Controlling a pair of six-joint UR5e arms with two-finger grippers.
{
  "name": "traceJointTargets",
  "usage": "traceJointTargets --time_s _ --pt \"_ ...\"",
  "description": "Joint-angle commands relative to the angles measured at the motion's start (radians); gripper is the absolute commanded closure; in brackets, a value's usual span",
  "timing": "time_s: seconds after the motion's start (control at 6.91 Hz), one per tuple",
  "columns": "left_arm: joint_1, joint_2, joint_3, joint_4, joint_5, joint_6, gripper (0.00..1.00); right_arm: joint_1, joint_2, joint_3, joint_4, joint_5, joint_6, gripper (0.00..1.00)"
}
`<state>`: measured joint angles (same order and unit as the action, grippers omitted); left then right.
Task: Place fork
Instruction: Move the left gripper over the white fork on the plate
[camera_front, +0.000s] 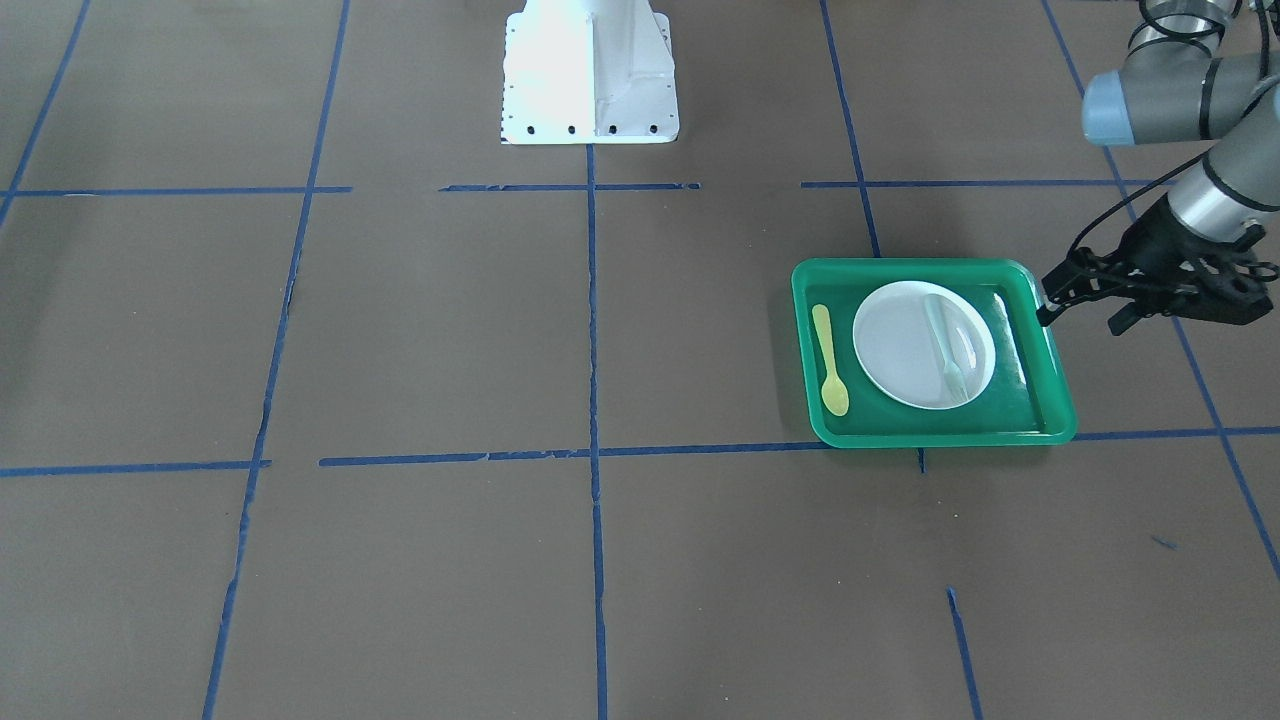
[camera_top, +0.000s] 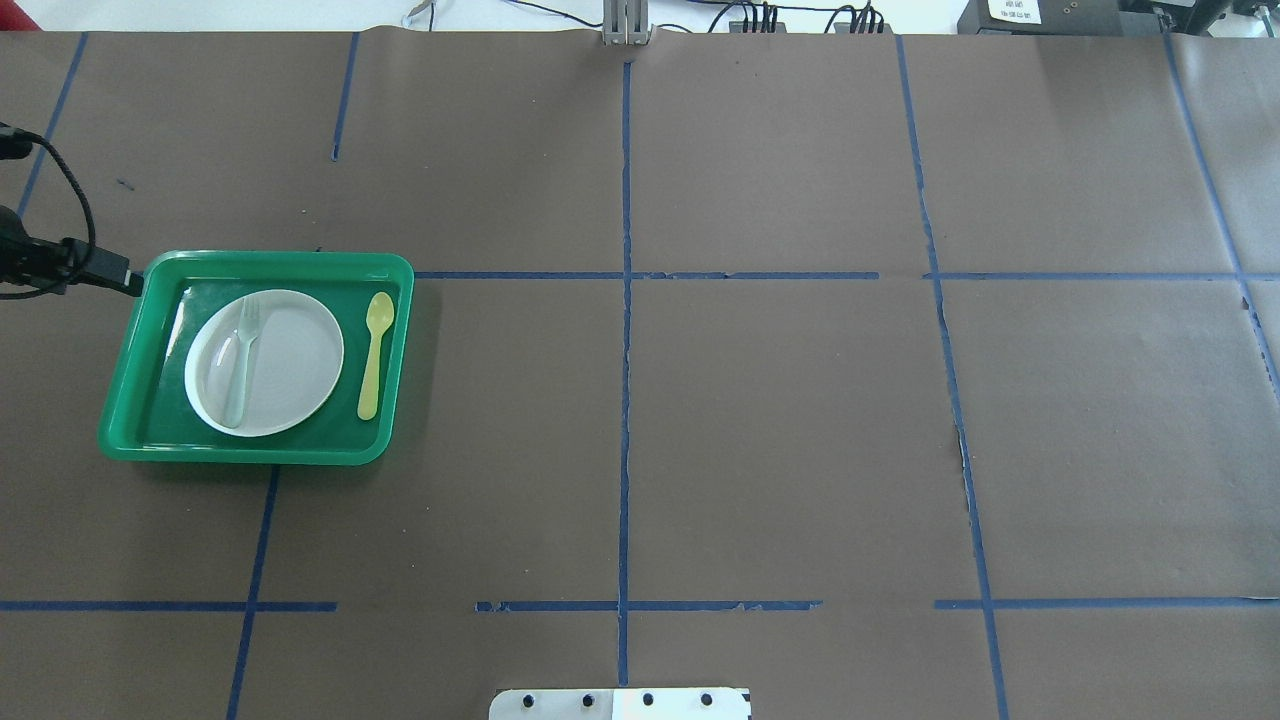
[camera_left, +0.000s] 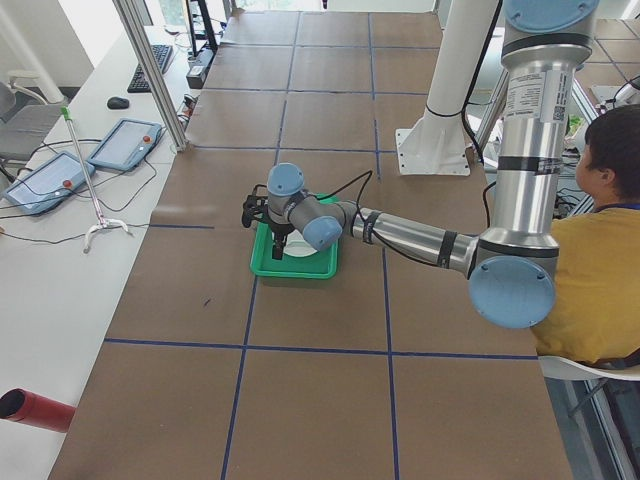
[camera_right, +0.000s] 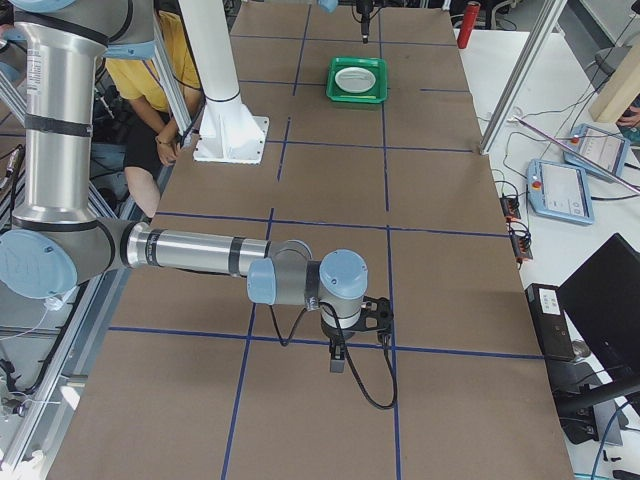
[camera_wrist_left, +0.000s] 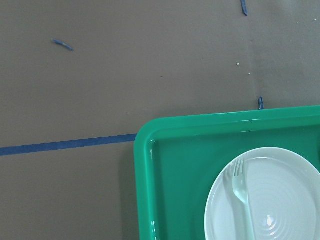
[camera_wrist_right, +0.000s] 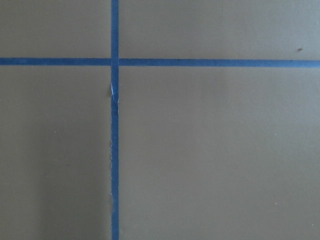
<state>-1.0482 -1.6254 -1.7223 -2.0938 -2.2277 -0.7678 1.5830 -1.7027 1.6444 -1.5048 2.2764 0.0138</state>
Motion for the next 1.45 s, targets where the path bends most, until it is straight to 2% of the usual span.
traceJointTargets --time_s 0.0,0.29,0.43,0.58,0.87,1.16,1.3 --pt "0.136 -0.103 0.073 0.032 0.029 -0.106 0.01 0.0 0.0 0.0 0.0 0.0 0.0 0.0" --pt "0.209 -0.159 0.087 0.144 0.042 -0.108 0.04 0.0 0.0 0.0 0.0 0.0 0.0 0.0" --pt "0.226 -0.156 0.092 0.144 0.107 -0.104 0.07 0.0 0.0 0.0 0.0 0.0 0.0 0.0" --pt "0.226 -0.145 0.089 0.144 0.123 -0.1 0.11 0.0 0.0 0.0 0.002 0.0 0.0 0.0" --pt "0.221 -0.143 0.093 0.144 0.125 -0.097 0.22 0.0 0.0 0.0 0.002 0.0 0.0 0.0" --pt "0.221 -0.142 0.095 0.144 0.125 -0.097 0.4 0.0 0.0 0.0 0.002 0.0 0.0 0.0" --pt "0.223 -0.142 0.111 0.143 0.125 -0.097 0.41 0.0 0.0 0.0 0.0 0.0 0.0 0.0"
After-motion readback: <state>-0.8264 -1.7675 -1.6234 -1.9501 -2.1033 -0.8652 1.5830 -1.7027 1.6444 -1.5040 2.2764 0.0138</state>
